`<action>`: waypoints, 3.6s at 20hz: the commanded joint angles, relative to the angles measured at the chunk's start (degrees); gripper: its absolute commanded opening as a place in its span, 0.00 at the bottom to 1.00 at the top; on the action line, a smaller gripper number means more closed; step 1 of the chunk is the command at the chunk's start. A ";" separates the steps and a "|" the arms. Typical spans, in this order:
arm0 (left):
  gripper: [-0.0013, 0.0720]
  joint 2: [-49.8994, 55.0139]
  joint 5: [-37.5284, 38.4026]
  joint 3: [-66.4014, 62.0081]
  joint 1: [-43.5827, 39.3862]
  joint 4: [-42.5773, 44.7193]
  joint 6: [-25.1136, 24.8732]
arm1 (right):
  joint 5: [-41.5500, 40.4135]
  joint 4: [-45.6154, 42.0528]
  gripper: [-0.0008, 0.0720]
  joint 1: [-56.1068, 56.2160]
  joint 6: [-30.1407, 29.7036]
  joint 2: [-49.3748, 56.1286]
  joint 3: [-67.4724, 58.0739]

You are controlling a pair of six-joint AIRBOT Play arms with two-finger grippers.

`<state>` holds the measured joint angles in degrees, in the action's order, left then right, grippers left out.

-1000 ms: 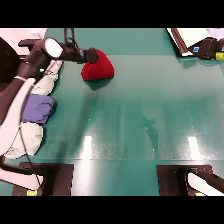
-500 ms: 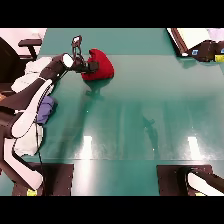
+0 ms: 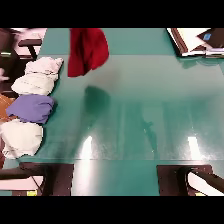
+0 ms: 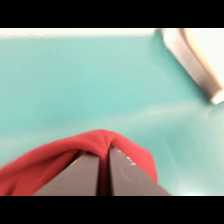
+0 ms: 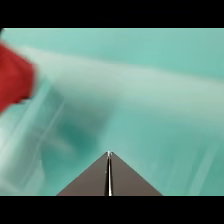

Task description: Fold the shirts.

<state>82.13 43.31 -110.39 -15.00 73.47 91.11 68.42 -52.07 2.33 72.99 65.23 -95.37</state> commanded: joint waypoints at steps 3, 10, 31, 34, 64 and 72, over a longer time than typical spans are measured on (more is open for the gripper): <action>0.05 -14.43 14.40 -1.73 -2.93 3.32 0.17 | 4.26 0.04 0.03 0.17 0.07 -0.04 -12.44; 0.06 -9.90 22.51 14.12 -18.73 0.55 -0.04 | 11.52 0.04 0.03 0.22 6.73 -0.35 -19.71; 0.85 5.29 14.27 38.60 6.23 -4.00 2.84 | 14.10 -0.04 0.03 0.20 7.96 -1.18 -16.55; 0.75 6.36 12.39 38.51 6.23 -4.83 2.80 | 14.08 -0.11 0.03 0.20 8.66 -2.60 -8.13; 0.05 -2.05 11.72 26.03 6.25 -0.31 -1.14 | -10.27 0.55 0.03 28.89 6.58 21.27 29.81; 0.05 -27.56 14.73 4.72 6.23 1.01 -3.19 | 5.99 -13.97 0.03 11.87 11.10 -6.56 5.60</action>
<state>62.37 57.23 -99.53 -8.78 74.98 88.40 68.71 -62.13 18.90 83.15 66.83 -81.41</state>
